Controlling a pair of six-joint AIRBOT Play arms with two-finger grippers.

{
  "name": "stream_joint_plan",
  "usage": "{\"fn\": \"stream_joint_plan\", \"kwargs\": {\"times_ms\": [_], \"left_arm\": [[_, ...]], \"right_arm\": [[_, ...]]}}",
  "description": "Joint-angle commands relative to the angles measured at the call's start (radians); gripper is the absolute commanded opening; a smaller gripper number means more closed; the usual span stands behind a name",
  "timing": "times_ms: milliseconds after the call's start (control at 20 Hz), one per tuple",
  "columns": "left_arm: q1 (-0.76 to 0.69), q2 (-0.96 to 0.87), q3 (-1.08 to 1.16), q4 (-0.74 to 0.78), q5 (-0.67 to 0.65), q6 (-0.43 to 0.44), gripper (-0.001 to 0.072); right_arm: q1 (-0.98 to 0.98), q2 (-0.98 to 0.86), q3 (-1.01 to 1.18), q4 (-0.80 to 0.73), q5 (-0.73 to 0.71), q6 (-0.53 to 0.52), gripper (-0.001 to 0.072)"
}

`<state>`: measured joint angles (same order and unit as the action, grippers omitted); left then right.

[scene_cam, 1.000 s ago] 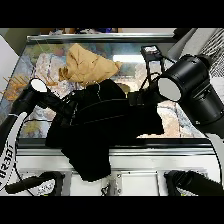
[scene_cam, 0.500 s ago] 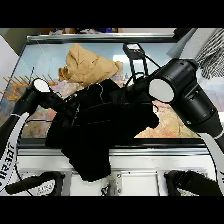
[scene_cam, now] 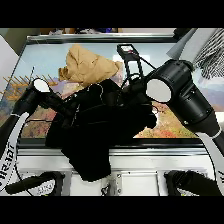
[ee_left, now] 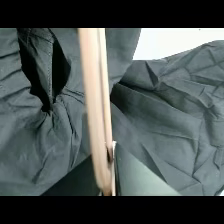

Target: Fold the clothes and pants, and hang the long-sleeved shirts on hangers.

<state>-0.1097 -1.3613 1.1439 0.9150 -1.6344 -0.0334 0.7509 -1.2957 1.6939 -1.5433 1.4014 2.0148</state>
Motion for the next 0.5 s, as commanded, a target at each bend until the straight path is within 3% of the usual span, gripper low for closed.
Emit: {"fn": "stream_joint_plan", "kwargs": {"times_ms": [0, 250, 350, 450], "left_arm": [[0.002, 0.0, 0.0, 0.0, -0.005, 0.0, 0.0016], [0.002, 0.0, 0.0, 0.0, -0.005, 0.0, 0.0017], [0.002, 0.0, 0.0, 0.0, -0.005, 0.0, 0.0016], [0.002, 0.0, 0.0, 0.0, -0.005, 0.0, 0.0017]], "right_arm": [[0.0, 0.011, 0.001, 0.004, 0.002, -0.003, 0.072], [-0.019, 0.074, 0.001, 0.013, 0.01, -0.043, 0.0712], [-0.066, 0.101, 0.001, 0.101, 0.048, -0.11, 0.0712], [-0.147, 0.12, 0.001, 0.282, 0.096, -0.242, 0.0712]]}}
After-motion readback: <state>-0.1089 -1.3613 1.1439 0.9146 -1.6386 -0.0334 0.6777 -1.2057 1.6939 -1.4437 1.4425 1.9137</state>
